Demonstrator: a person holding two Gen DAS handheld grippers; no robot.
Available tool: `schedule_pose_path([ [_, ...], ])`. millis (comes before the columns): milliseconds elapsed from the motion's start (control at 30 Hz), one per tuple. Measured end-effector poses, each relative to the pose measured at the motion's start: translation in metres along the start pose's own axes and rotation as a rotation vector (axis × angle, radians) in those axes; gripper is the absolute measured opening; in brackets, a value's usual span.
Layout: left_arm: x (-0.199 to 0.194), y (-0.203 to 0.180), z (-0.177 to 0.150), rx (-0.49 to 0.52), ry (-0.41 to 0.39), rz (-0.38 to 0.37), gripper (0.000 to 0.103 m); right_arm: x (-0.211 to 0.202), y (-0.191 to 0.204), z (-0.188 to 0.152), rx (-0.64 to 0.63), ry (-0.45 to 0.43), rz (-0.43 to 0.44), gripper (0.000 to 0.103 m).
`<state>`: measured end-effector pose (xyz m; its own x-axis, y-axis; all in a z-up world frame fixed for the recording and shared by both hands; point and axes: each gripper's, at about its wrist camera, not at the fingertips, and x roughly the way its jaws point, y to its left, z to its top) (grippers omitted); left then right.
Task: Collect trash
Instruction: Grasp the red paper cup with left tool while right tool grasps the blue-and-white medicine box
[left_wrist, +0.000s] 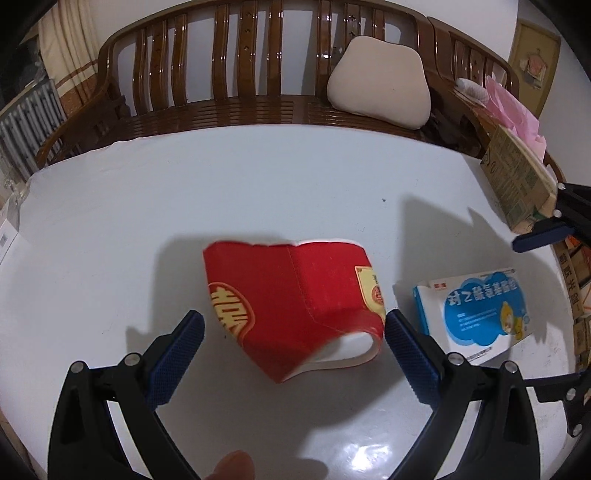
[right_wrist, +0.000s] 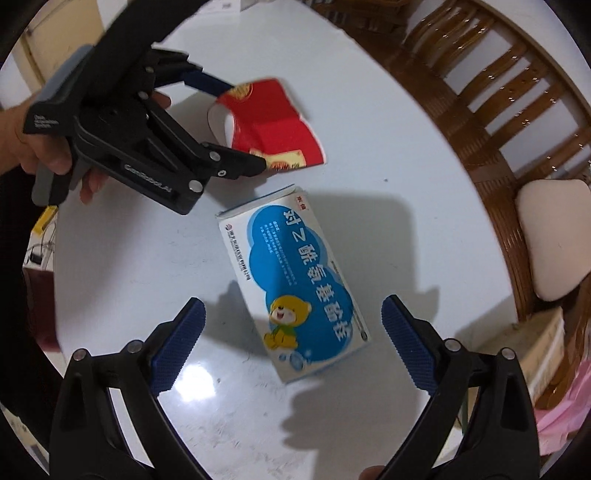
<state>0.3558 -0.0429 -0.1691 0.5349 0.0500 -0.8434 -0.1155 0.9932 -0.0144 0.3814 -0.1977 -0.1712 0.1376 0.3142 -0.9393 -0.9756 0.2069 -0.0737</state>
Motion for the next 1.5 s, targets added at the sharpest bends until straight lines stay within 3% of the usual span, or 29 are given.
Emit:
schedule_pose_path([
  [367, 0.006, 0.021, 0.004, -0.089, -0.019, -0.08, 0.095, 0.027, 0.006, 0.008, -0.035, 0.028, 0.009, 0.093],
  [467, 0.007, 0.023, 0.006, -0.099, -0.023, -0.092, 0.095, 0.026, 0.006, 0.008, -0.036, 0.022, 0.014, 0.089],
  [533, 0.006, 0.023, 0.007, -0.098, -0.026, -0.101, 0.094, 0.025, 0.007, 0.006, -0.037, 0.022, 0.031, 0.081],
  [633, 0.004, 0.024, 0.006, -0.093, -0.038, -0.094, 0.088, 0.021, 0.01, 0.004, -0.039, 0.018, 0.052, 0.069],
  [867, -0.001, 0.027, 0.005, -0.085, -0.049, -0.096, 0.066, 0.016, 0.013, 0.002, -0.024, 0.009, 0.053, 0.063],
  [1100, -0.009, 0.033, 0.004, -0.088, -0.078, -0.119, 0.054, 0.012, 0.02, -0.002, -0.013, 0.01, 0.031, 0.063],
  [1267, -0.01, 0.042, 0.004, -0.112, -0.094, -0.135, 0.055, 0.012, 0.018, -0.002, 0.008, 0.008, 0.034, 0.063],
  [1333, -0.01, 0.047, 0.003, -0.143, -0.098, -0.143, 0.067, 0.013, 0.014, -0.002, 0.009, 0.008, 0.035, 0.063],
  [1367, -0.009, 0.05, 0.003, -0.155, -0.095, -0.155, 0.085, 0.013, 0.014, -0.002, 0.011, 0.009, 0.036, 0.063],
  [1500, -0.007, 0.053, 0.002, -0.162, -0.099, -0.149, 0.088, 0.016, 0.008, 0.001, 0.012, 0.01, 0.041, 0.063],
])
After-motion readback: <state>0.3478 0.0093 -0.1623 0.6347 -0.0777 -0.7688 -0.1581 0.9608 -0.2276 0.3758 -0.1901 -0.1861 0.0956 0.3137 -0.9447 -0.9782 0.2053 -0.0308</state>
